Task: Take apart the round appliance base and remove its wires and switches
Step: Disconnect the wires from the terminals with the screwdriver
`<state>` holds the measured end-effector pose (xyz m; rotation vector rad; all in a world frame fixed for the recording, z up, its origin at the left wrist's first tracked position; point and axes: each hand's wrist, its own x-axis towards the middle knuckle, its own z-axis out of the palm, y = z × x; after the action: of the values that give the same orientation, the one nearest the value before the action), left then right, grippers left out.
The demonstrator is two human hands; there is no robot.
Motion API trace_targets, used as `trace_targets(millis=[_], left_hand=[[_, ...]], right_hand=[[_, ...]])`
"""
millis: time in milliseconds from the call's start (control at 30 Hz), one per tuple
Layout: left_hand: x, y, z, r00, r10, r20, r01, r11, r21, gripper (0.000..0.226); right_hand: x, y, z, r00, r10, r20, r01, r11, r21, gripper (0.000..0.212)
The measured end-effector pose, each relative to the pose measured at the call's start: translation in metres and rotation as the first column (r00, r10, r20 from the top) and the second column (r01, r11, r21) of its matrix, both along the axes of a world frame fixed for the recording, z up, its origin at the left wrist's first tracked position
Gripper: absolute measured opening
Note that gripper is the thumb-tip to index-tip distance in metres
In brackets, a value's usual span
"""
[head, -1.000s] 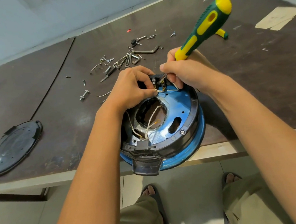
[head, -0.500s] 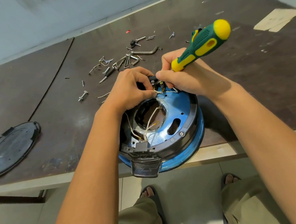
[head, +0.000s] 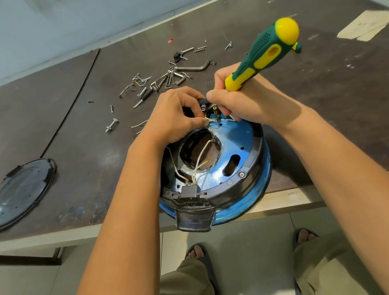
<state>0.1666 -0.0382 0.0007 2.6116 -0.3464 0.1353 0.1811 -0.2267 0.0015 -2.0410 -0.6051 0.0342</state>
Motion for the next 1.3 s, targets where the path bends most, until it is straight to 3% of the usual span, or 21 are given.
trace_targets(millis=[267,500,867,1300], left_hand=[[0.000,0.001,-0.001,1.000,-0.001,-0.005,0.001,1.000,-0.003,0.011],[0.000,0.001,0.000,1.000,-0.010,-0.006,0.010,1.000,-0.009,0.010],[0.000,0.002,-0.001,1.000,-0.015,0.015,0.015,1.000,0.001,0.011],[0.003,0.004,-0.003,0.999,-0.027,0.017,0.027,1.000,0.010,0.011]], right_hand=[[0.004,-0.005,-0.007,0.997,0.054,0.060,-0.056,0.998,0.033,0.029],[0.002,-0.005,-0.008,0.972,0.068,0.225,-0.043,0.993,-0.112,0.027],[0.001,0.004,-0.004,0.998,-0.069,0.007,0.069,0.998,-0.009,0.029],[-0.003,0.005,0.003,0.984,-0.122,-0.131,0.126,0.992,0.021,0.028]])
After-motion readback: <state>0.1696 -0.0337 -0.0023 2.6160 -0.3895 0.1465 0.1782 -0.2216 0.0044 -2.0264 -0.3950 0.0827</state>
